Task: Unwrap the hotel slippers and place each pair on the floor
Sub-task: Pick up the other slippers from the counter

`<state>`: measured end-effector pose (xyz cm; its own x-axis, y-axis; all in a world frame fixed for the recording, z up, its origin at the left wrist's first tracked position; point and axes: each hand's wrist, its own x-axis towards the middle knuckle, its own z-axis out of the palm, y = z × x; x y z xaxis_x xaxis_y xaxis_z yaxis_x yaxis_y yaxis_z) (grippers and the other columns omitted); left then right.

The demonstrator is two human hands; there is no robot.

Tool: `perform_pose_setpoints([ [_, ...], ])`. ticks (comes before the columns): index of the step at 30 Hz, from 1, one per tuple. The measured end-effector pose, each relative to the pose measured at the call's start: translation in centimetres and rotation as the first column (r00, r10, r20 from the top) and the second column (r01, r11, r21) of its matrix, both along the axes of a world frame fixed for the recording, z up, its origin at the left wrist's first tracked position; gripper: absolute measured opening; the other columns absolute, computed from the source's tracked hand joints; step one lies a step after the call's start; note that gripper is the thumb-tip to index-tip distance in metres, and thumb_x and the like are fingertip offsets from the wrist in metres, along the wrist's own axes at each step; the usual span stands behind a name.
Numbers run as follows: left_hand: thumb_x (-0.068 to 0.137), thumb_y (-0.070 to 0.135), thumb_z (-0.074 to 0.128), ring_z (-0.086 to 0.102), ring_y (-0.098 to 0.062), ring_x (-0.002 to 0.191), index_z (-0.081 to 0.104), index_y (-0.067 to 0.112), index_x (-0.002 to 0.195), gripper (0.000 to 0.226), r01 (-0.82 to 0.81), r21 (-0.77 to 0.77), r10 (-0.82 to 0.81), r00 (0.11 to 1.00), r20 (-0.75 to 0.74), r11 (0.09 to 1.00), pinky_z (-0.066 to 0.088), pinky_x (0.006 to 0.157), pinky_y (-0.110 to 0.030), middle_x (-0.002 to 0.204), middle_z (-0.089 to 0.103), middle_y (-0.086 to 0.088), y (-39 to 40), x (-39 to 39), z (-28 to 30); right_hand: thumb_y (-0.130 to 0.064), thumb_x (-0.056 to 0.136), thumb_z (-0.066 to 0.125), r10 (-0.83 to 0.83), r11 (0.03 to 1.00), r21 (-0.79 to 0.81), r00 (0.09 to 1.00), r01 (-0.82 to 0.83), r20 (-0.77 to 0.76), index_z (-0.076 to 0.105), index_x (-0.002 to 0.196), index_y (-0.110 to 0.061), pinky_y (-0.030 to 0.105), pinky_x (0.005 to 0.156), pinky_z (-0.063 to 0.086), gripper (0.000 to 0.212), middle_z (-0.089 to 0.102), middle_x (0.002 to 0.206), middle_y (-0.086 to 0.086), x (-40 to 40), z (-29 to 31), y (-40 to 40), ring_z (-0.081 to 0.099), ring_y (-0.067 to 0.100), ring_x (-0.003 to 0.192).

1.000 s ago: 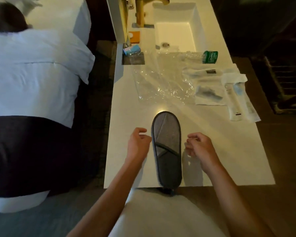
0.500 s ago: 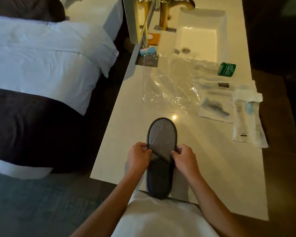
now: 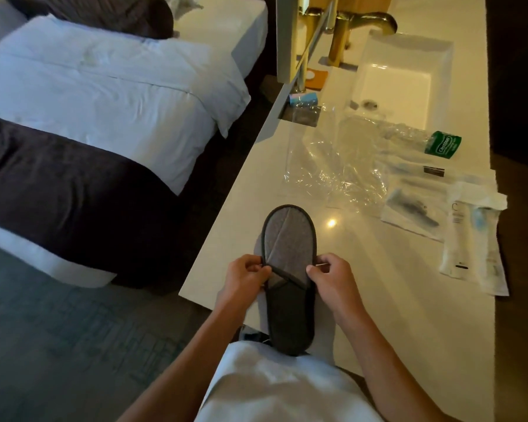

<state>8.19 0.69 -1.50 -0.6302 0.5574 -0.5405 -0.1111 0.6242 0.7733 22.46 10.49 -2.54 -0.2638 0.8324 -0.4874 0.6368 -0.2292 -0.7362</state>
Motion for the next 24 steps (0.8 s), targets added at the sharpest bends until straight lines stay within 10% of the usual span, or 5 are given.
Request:
perform_pose_setpoints([
  [24,0.090,0.006,0.067,0.071,-0.016,0.082,0.063,0.008,0.115,0.025,-0.332,0.230,0.300,0.940,0.165,0.915,0.059,0.065,-0.028,0.092,0.073,-0.008,-18.6,-28.5,4.0,-0.022,0.093,0.064,0.293,0.956,0.056,0.946,-0.287,-0.139,0.060,0.101,-0.025,0.037,0.086,0.060,0.010,0.064,0.092,-0.010,-30.9,4.9,-14.6,0.064,0.009,0.089],
])
